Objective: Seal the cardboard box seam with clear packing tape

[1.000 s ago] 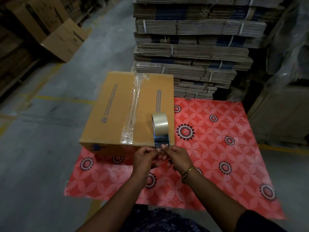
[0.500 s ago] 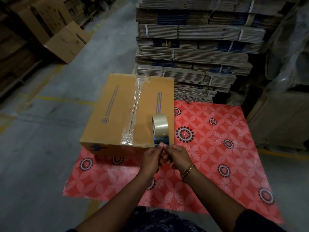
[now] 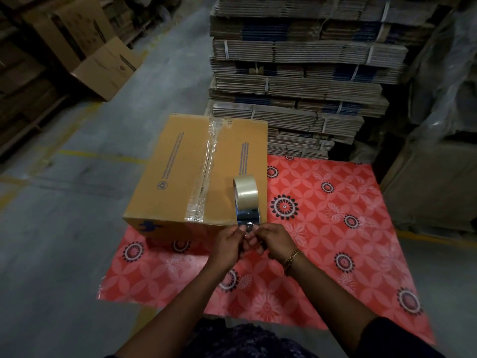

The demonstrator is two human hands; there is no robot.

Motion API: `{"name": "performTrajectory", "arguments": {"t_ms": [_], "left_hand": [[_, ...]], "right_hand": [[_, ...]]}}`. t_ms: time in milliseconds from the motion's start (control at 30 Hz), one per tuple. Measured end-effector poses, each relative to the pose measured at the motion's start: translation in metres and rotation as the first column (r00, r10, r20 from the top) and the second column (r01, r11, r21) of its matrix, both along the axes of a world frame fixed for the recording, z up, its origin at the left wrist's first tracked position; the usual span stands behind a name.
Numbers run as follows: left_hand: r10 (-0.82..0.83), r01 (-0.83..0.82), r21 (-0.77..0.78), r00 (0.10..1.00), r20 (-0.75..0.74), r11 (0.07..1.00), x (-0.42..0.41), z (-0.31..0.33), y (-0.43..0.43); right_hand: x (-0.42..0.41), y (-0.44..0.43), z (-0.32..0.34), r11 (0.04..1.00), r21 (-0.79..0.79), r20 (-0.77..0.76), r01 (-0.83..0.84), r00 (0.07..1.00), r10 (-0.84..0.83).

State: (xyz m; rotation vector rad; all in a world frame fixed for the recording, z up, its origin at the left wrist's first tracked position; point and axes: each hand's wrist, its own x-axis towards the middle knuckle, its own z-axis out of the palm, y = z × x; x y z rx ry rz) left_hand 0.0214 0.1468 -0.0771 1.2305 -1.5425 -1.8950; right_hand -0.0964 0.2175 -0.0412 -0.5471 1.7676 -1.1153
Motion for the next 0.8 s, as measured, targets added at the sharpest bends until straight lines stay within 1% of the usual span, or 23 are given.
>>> {"name": "performTrajectory", "arguments": {"t_ms": [67,100,133,200,233,333,433,500,567,600,633,700,767,800], "left_hand": [[-0.038,0.038,-0.052,0.999,0.019,0.998,0.004,-0.005,-0.001],[-0.051,0.055,-0.102,0.998,0.036,0.993,0.006,-0.007,0.0],[-0.059,0.069,-0.164,0.996,0.064,0.984,0.007,-0.011,-0.001],[-0.056,0.085,-0.261,0.991,0.118,0.962,0.009,-0.018,-0.001],[-0.048,0.089,-0.304,0.989,0.14,0.948,0.009,-0.021,-0.001],[-0.002,0.103,-0.422,0.972,0.235,0.901,0.009,-0.023,0.002],[0.058,0.101,-0.496,0.954,0.294,0.862,0.012,-0.019,0.008],[0.073,0.124,-0.535,0.94,0.333,0.836,0.017,-0.021,0.01],[0.079,0.152,-0.546,0.923,0.376,0.824,0.025,-0.026,0.009],[0.078,0.171,-0.549,0.913,0.4,0.818,0.029,-0.029,0.007],[0.071,0.199,-0.555,0.902,0.426,0.808,0.033,-0.031,0.005],[0.032,0.266,-0.563,0.885,0.464,0.783,0.037,-0.033,-0.001],[-0.011,0.305,-0.582,0.892,0.453,0.754,0.04,-0.028,-0.009],[-0.02,0.304,-0.611,0.905,0.426,0.731,0.043,-0.024,-0.014]], "right_hand": [[-0.001,0.003,-0.005,1.0,-0.007,-0.027,-0.027,0.999,0.026],[-0.002,0.004,-0.01,0.999,-0.018,-0.075,-0.038,0.996,0.037],[-0.003,0.005,-0.015,0.999,-0.005,-0.163,-0.054,0.985,0.053],[-0.004,0.008,-0.024,0.997,0.037,-0.326,-0.069,0.942,0.077],[-0.005,0.009,-0.026,0.996,0.05,-0.383,-0.067,0.92,0.081],[-0.002,0.011,-0.027,0.995,0.077,-0.493,-0.063,0.865,0.092],[-0.002,0.015,-0.03,0.987,0.154,-0.615,-0.054,0.777,0.138],[-0.004,0.02,-0.03,0.978,0.202,-0.648,-0.044,0.743,0.167],[-0.008,0.025,-0.031,0.978,0.208,-0.662,-0.016,0.733,0.153],[-0.01,0.026,-0.03,0.983,0.183,-0.676,0.008,0.727,0.12],[-0.011,0.026,-0.03,0.992,0.125,-0.688,0.026,0.723,0.068],[-0.013,0.021,-0.024,1.0,-0.001,-0.667,0.019,0.744,-0.015],[-0.012,0.007,-0.017,0.998,-0.062,-0.648,-0.021,0.761,-0.024],[-0.011,-0.001,-0.014,0.997,-0.063,-0.656,-0.034,0.755,-0.016]]}}
